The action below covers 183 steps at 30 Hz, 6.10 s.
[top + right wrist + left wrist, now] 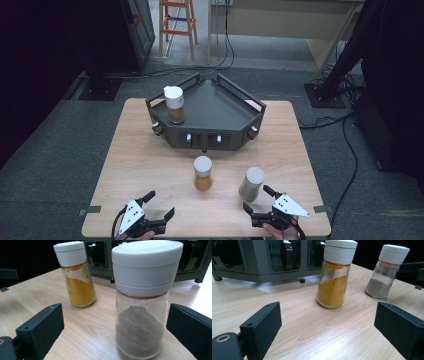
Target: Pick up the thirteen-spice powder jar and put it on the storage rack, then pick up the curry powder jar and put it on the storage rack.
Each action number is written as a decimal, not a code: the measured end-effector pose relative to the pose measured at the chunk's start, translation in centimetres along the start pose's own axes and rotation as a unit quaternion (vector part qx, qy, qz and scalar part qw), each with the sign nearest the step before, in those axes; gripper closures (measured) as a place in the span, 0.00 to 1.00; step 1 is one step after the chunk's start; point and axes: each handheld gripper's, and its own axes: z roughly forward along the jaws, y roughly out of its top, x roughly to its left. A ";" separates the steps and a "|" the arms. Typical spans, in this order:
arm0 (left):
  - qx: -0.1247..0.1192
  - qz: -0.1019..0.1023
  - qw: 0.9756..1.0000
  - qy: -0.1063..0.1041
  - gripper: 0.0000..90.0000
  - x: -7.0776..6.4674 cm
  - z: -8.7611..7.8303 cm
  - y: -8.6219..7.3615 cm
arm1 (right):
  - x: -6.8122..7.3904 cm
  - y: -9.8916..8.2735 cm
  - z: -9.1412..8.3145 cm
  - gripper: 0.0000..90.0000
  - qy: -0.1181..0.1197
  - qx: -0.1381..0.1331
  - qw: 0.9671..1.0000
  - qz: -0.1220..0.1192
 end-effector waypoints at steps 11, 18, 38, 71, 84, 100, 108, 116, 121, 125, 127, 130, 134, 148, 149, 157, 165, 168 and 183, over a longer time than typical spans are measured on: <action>-0.001 -0.003 1.000 0.002 0.08 0.2 0.0 0.1 | 0.0 0.0 0.0 0.01 -0.001 -0.001 1.000 0.002; -0.005 -0.005 1.000 0.004 0.08 0.2 -0.3 -0.1 | 0.2 0.0 -0.1 0.01 -0.001 -0.002 1.000 0.001; -0.003 0.000 1.000 0.006 0.08 0.0 -0.7 -0.5 | 0.7 -0.1 -0.6 0.01 0.001 -0.004 1.000 -0.004; -0.009 -0.003 1.000 0.009 0.08 0.0 -1.0 -0.5 | 2.6 0.4 -1.1 0.01 0.039 -0.005 0.999 -0.015; -0.009 -0.002 1.000 0.010 0.08 0.0 -1.1 -0.5 | 3.5 1.1 -0.3 0.01 0.065 -0.001 0.997 -0.032; -0.008 0.001 1.000 0.012 0.08 0.1 -1.1 -0.5 | 4.4 2.8 2.2 0.01 0.092 0.005 0.994 -0.052; -0.009 0.003 1.000 0.016 0.08 0.3 -1.1 -0.5 | 4.7 3.9 3.9 0.01 0.099 0.010 0.993 -0.057; -0.010 0.004 1.000 0.017 0.08 0.4 -1.2 -0.5 | 5.1 5.1 5.6 0.01 0.102 0.022 0.993 -0.061; -0.010 0.004 1.000 0.018 0.08 0.4 -1.2 -0.5 | 5.3 5.6 6.4 0.01 0.100 0.025 0.993 -0.057; -0.011 0.005 1.000 0.017 0.08 0.4 -1.2 -0.5 | 5.6 6.1 7.1 0.01 0.092 0.028 0.994 -0.056; -0.011 0.005 1.000 0.017 0.08 0.4 -1.2 -0.5 | 5.7 6.3 7.7 0.01 0.087 0.031 0.994 -0.052; -0.012 0.004 1.000 0.016 0.08 0.4 -1.3 -0.5 | 5.9 6.7 8.3 0.01 0.082 0.038 0.995 -0.052; -0.011 0.004 1.000 0.016 0.08 0.4 -1.3 -0.5 | 6.0 6.9 9.0 0.01 0.076 0.043 0.995 -0.049; -0.014 0.004 1.000 0.014 0.08 0.4 -1.4 -0.5 | 6.5 7.8 11.4 0.02 0.050 0.057 0.996 -0.049; -0.013 0.005 1.000 0.014 0.08 0.4 -1.4 -0.5 | 6.5 7.9 11.5 0.02 0.047 0.056 0.996 -0.049; -0.013 0.006 1.000 0.013 0.08 0.4 -1.3 -0.5 | 6.9 8.5 12.6 0.02 0.033 0.063 0.996 -0.051; -0.015 0.005 1.000 0.012 0.08 0.4 -1.4 -0.5 | 7.4 8.9 13.8 0.04 0.023 0.075 0.996 -0.052; -0.015 0.005 1.000 0.012 0.08 0.4 -1.4 -0.5 | 7.6 9.0 14.1 0.04 0.019 0.079 0.996 -0.049; -0.017 0.005 1.000 0.012 0.08 0.4 -1.5 -0.5 | 8.5 9.4 16.0 0.12 -0.009 0.096 0.994 -0.052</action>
